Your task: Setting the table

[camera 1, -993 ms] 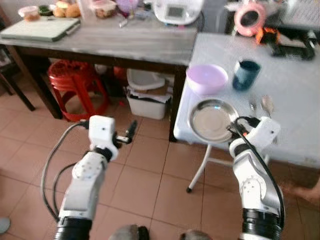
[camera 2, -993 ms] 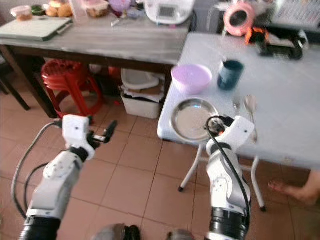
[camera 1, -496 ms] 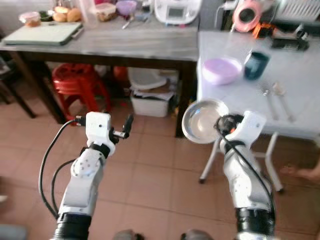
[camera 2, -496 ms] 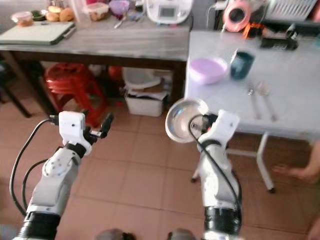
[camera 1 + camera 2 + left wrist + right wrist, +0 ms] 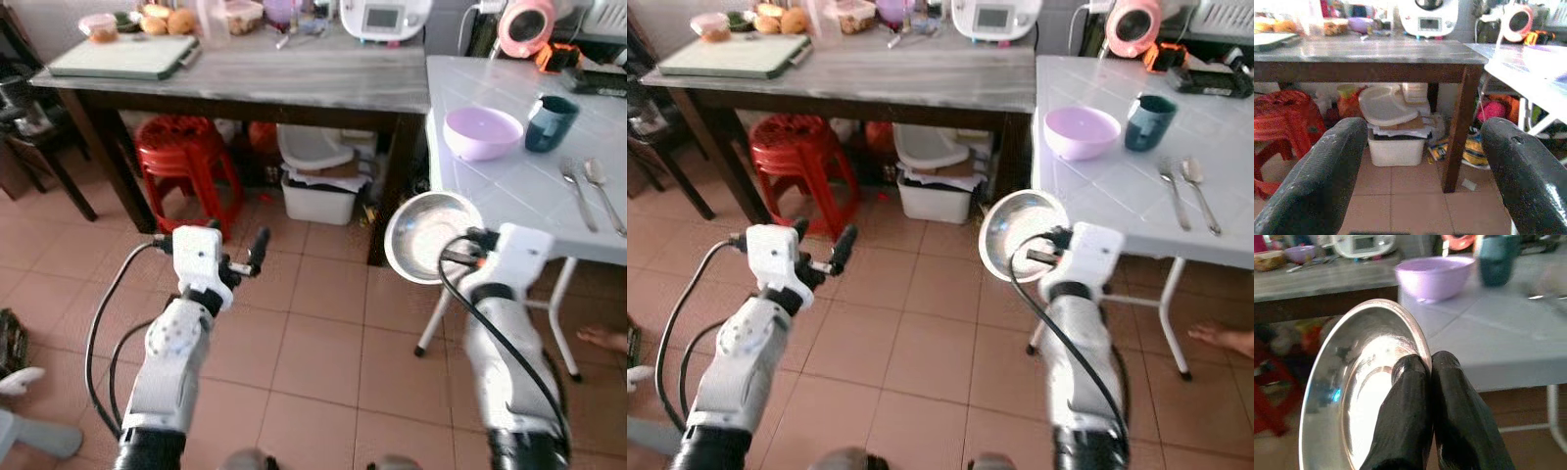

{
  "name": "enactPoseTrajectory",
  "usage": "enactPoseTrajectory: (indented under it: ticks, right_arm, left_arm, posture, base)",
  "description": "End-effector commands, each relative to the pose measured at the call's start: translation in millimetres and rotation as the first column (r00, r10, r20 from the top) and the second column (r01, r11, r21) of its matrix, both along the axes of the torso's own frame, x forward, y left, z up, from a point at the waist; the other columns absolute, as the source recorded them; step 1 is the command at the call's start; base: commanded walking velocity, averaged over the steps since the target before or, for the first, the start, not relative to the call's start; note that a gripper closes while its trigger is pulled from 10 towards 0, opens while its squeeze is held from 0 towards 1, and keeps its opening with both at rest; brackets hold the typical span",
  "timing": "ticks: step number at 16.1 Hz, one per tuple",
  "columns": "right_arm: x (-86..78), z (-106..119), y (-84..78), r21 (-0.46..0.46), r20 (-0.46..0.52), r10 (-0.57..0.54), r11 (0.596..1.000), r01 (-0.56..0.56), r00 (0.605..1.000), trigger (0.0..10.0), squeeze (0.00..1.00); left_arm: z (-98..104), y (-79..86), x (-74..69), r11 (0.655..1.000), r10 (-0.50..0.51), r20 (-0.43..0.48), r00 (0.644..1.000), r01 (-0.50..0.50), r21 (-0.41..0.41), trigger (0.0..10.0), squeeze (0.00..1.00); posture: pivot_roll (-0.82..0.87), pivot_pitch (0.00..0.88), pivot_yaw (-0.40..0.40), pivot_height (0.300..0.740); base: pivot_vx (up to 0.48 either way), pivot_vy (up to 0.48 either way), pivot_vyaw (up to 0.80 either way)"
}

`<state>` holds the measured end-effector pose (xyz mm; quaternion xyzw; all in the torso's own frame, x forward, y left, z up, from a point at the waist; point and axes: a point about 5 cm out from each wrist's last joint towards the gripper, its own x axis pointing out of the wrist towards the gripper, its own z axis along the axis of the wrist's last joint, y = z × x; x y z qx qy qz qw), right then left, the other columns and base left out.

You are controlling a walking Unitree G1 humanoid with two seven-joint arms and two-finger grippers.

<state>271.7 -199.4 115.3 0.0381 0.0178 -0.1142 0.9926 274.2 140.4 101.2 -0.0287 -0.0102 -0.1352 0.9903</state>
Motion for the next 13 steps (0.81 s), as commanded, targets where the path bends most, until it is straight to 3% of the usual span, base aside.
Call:
enactPoseTrajectory:
  ticks: [1, 5, 7, 9, 11, 13]
  right_arm:
    - [-1.9, 10, 0.4, -0.031, 0.049, 0.014, 0.999, -0.012, 0.999, 10.0, 0.00]
    - [-11.0, 2, 10.4, -0.068, 0.043, 0.065, 0.996, -0.062, 0.997, 10.0, 0.00]
    - [-3.6, 4, 15.2, -0.076, 0.056, 0.088, 0.994, -0.083, 0.995, 10.0, 0.00]
    - [13.3, 23, 18.7, -0.112, 0.131, 0.117, 0.988, -0.103, 0.984, 10.0, 0.00]
    - [18.0, 21, 17.5, -0.109, 0.128, 0.106, 0.990, -0.092, 0.986, 10.0, 0.00]
    - [17.4, 23, 20.0, -0.112, 0.139, 0.110, 0.989, -0.094, 0.984, 10.0, 0.00]
  left_arm:
    - [6, 4.9, -1.7, 1.000, 0.027, 0.033, 0.999, -0.027, 0.011, 10.0, 0.00]
    - [-3, 24.8, -21.9, 0.990, 0.143, 0.003, 0.990, -0.143, 0.021, 10.0, 0.00]
    - [-2, 27.7, -18.3, 0.984, 0.178, 0.010, 0.984, -0.178, 0.021, 10.0, 0.00]
    - [12, 27.1, -6.9, 0.982, 0.185, 0.063, 0.981, -0.186, 0.009, 10.0, 0.00]
    - [4, 36.0, -5.1, 0.968, 0.250, 0.024, 0.968, -0.250, 0.010, 10.0, 0.00]
    - [4, 35.6, -7.6, 0.972, 0.235, 0.028, 0.972, -0.235, 0.009, 10.0, 0.00]
  posture:
    - [-0.03, 0.000, 0.038, 0.740]
    - [0.03, 0.000, 0.006, 0.740]
    - [0.05, 0.000, 0.002, 0.740]
    - [0.06, 0.000, -0.017, 0.740]
    - [0.06, 0.000, -0.012, 0.740]
    - [0.05, 0.000, -0.002, 0.740]
  base:
    - [0.480, 0.000, 0.00]
    - [0.480, 0.000, 0.00]
    - [0.480, 0.000, 0.00]
    - [0.480, 0.000, 0.00]
    - [0.459, 0.000, 0.00]
    - [0.450, 0.000, 0.00]
